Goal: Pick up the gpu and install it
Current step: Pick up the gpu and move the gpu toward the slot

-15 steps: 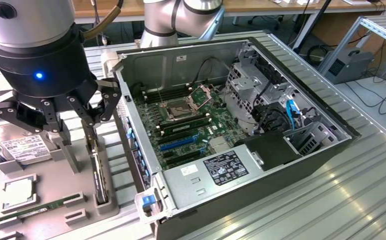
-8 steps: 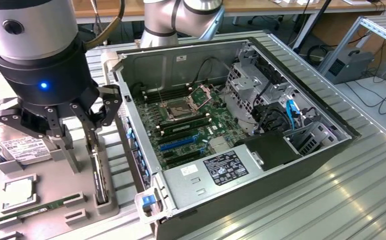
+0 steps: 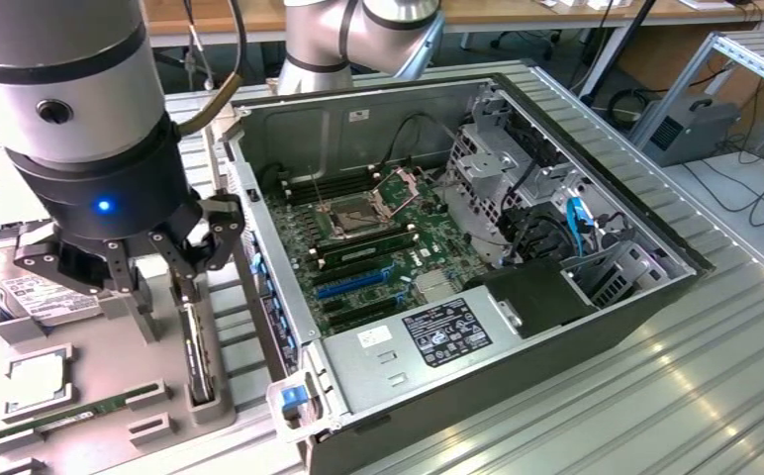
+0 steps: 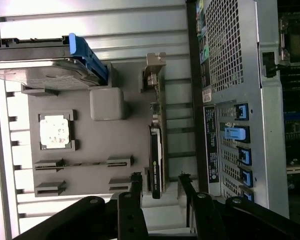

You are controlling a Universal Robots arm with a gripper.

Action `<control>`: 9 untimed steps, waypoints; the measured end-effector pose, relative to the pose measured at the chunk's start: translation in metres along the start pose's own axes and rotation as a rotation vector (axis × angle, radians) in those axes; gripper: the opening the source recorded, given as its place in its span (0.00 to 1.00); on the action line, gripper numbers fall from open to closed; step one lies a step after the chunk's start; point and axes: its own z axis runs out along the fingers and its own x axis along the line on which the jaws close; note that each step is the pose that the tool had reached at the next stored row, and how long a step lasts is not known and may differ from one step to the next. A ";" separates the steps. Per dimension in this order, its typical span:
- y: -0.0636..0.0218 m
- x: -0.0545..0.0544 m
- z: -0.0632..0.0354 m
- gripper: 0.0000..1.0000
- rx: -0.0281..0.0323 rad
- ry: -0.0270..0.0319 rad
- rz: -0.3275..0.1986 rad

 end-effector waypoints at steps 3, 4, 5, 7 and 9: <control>-0.0004 0.000 0.0094 0.42 0.0006 0.0000 0.000; -0.0004 0.000 0.0113 0.42 0.0006 -0.0001 0.000; -0.0005 0.000 0.0133 0.42 0.0007 0.0000 0.000; -0.0006 0.000 0.0173 0.42 0.0007 0.0000 0.000; -0.0008 0.001 0.0209 0.42 0.0008 0.0000 0.000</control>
